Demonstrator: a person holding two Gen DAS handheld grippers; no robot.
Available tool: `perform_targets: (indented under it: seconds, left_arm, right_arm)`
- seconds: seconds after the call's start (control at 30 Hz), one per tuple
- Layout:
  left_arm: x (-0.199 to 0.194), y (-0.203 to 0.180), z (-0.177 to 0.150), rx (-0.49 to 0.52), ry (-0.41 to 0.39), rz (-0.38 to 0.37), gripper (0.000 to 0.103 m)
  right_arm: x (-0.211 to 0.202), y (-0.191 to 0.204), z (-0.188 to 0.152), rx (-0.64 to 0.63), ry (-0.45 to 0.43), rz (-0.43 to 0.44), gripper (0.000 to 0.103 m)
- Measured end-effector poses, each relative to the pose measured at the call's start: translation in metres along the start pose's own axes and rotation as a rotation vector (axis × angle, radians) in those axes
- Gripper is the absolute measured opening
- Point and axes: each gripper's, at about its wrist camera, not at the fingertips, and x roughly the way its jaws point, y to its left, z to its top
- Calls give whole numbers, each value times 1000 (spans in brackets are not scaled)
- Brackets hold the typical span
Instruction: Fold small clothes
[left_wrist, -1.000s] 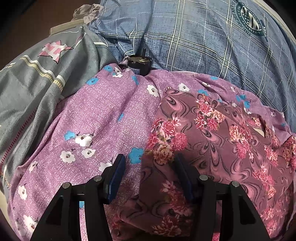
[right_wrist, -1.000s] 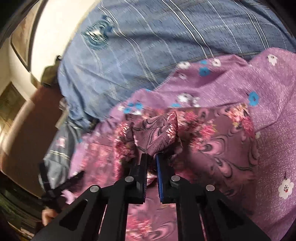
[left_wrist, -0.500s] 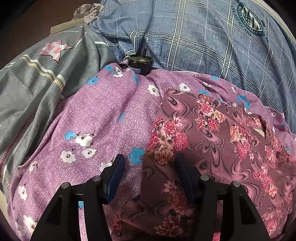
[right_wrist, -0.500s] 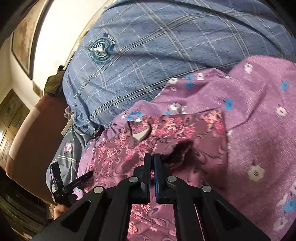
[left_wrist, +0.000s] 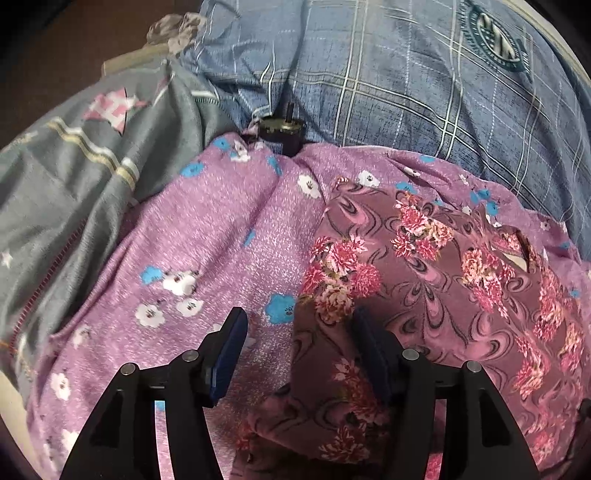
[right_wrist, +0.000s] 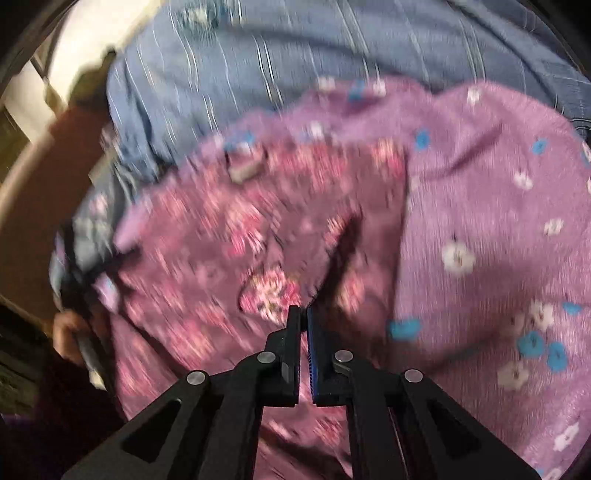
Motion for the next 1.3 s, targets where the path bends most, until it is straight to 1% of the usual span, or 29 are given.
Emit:
perform_targets:
  seconds: [0.03, 0.07, 0.1, 0.13, 0.17, 0.2, 0.27, 0.3, 0.4, 0.43, 0.47, 0.53, 0.57, 0.6, 0.63, 0.7, 0.73, 0.77, 0.8, 0.87, 0.93, 0.97, 1.0, 1.07, 1.1, 1.13, 1.17, 1.23, 1.3]
  left_arm:
    - [-2, -1, 0, 5, -5, 4, 59]
    - [-4, -1, 0, 7, -14, 8, 58]
    - [-6, 0, -1, 4, -22, 10, 58]
    - [-9, 0, 0, -3, -31, 9, 58]
    - [-11, 0, 0, -8, -38, 8, 58]
    - [-15, 0, -1, -11, -49, 6, 58]
    - [-19, -3, -1, 1, -65, -5, 58]
    - [-19, -5, -3, 14, -61, -12, 58]
    - [-12, -14, -9, 71, -13, -15, 58]
    - [-6, -17, -12, 95, 18, 7, 59]
    - [-1, -18, -12, 106, 31, 20, 60]
    - [-1, -17, -10, 96, 34, 8, 61]
    - [-2, -14, -9, 86, 39, -2, 61]
    - [-1, -13, -8, 80, 43, -6, 61]
    - [-2, -11, -7, 68, 45, -15, 61]
    - [-6, -5, -4, 54, 28, -19, 60]
    - [-11, -5, -3, 57, 4, -18, 58]
    - [-15, -6, -2, 61, -16, -25, 58]
    - [-19, -6, -2, 63, -30, -43, 58]
    - [-27, -10, -5, 72, -48, -88, 59]
    - [-29, -23, -10, 126, -47, -114, 59]
    - [-28, -27, -13, 151, -37, -114, 59]
    - [-24, -34, -18, 185, -14, -109, 59]
    - [-14, -40, -23, 235, 32, -64, 60]
    - [-12, -41, -23, 247, 31, -57, 61]
    - [-14, -40, -21, 244, 26, -61, 61]
    - [-16, -37, -19, 229, 25, -72, 61]
    - [-21, -29, -15, 189, 5, -80, 61]
    - [-24, -22, -11, 152, -15, -65, 60]
  right_arm:
    - [-1, 0, 1, 6, 5, -2, 10]
    - [-6, 0, 3, 14, -4, 2, 18]
    - [-14, 1, 6, 23, -32, 7, 25]
    - [-23, 3, 8, 27, -74, 17, 47]
    - [-28, 3, 11, 35, -116, 27, 63]
    - [-36, 7, 14, 49, -199, 43, 65]
    - [-36, 18, 19, 38, -241, 51, 65]
    - [-30, 29, 21, 21, -248, 50, 65]
    - [-5, 57, 24, -37, -216, 9, 59]
    - [4, 66, 24, -57, -204, -10, 53]
    - [18, 76, 24, -90, -172, -48, 46]
    - [42, 88, 22, -121, -116, -121, 45]
    - [56, 91, 20, -143, -78, -180, 46]
    - [54, 95, 20, -175, -105, -203, 46]
    - [52, 97, 20, -179, -101, -209, 47]
    - [42, 98, 21, -155, -134, -141, 47]
    - [38, 99, 21, -146, -150, -112, 47]
    - [35, 100, 21, -150, -167, -99, 47]
    - [33, 106, 21, -166, -193, -97, 47]
    - [36, 115, 22, -186, -215, -87, 49]
    - [49, 123, 25, -185, -180, -54, 49]
    - [63, 127, 25, -194, -117, -42, 49]
    - [75, 130, 23, -210, -67, -66, 49]
    - [78, 137, 22, -259, -91, -110, 49]
    - [75, 139, 24, -262, -89, -109, 49]
    - [73, 137, 26, -247, -97, -101, 45]
    - [66, 131, 29, -216, -120, -90, 44]
    - [56, 116, 34, -161, -168, -121, 45]
    - [42, 92, 42, -47, -231, -133, 46]
